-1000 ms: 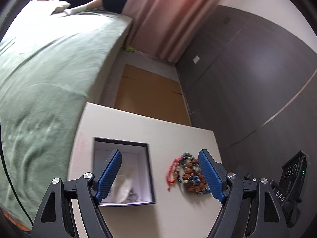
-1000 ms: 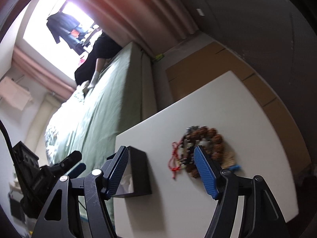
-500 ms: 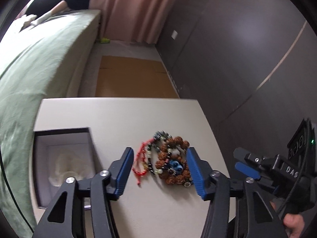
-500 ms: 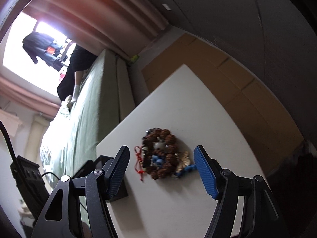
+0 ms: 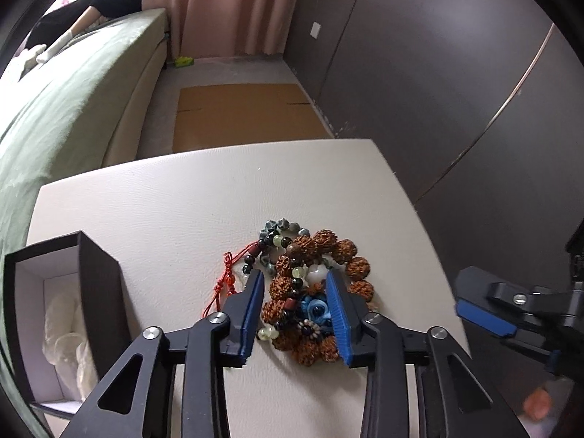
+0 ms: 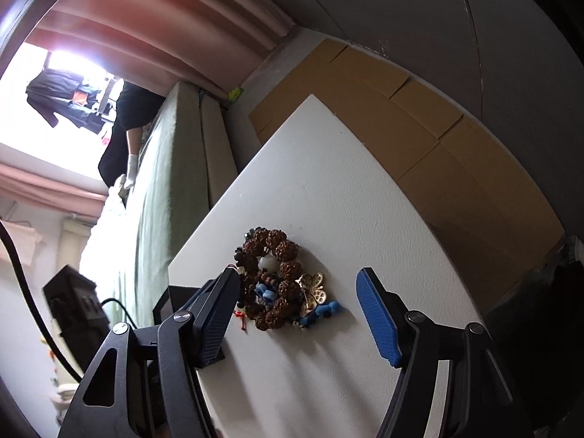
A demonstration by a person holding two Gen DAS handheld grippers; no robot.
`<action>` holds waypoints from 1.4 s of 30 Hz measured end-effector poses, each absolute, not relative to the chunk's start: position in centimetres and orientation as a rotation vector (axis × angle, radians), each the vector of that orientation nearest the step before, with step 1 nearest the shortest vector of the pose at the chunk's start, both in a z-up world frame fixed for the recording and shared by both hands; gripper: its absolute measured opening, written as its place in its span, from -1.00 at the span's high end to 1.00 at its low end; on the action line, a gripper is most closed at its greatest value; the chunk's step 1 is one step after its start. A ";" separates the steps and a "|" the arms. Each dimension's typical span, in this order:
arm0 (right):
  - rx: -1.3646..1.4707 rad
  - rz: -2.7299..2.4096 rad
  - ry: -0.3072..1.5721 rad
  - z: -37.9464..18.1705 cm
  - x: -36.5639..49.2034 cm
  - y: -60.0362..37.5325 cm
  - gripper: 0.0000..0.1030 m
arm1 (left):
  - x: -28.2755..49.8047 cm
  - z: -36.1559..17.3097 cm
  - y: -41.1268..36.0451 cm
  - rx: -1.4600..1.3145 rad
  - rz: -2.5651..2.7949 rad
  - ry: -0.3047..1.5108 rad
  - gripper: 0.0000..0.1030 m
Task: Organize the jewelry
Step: 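Reach the right tool to the pile and grasp the brown bead bracelet, then lift the brown bead bracelet with the right tool and release it into the box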
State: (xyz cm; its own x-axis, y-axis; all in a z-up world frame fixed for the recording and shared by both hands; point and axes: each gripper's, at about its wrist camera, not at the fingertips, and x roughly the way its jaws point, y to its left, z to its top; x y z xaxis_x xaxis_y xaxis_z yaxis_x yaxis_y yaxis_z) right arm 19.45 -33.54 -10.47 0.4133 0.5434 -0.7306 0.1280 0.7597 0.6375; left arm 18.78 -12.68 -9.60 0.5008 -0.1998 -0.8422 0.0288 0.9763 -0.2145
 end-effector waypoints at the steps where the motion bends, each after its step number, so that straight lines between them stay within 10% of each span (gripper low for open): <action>1: 0.693 0.288 1.137 -10.6 19.5 -33.6 -0.32 | 19.0 -9.9 -12.8 -0.175 -0.134 1.044 0.48; 5: 0.699 0.282 1.138 -10.7 19.6 -33.5 -0.32 | 19.4 -10.9 -12.7 -0.179 -0.120 1.052 0.84; 42: 0.448 0.266 1.137 -11.9 22.2 -26.7 0.61 | 13.6 -2.4 -1.7 -0.426 -0.139 0.854 0.84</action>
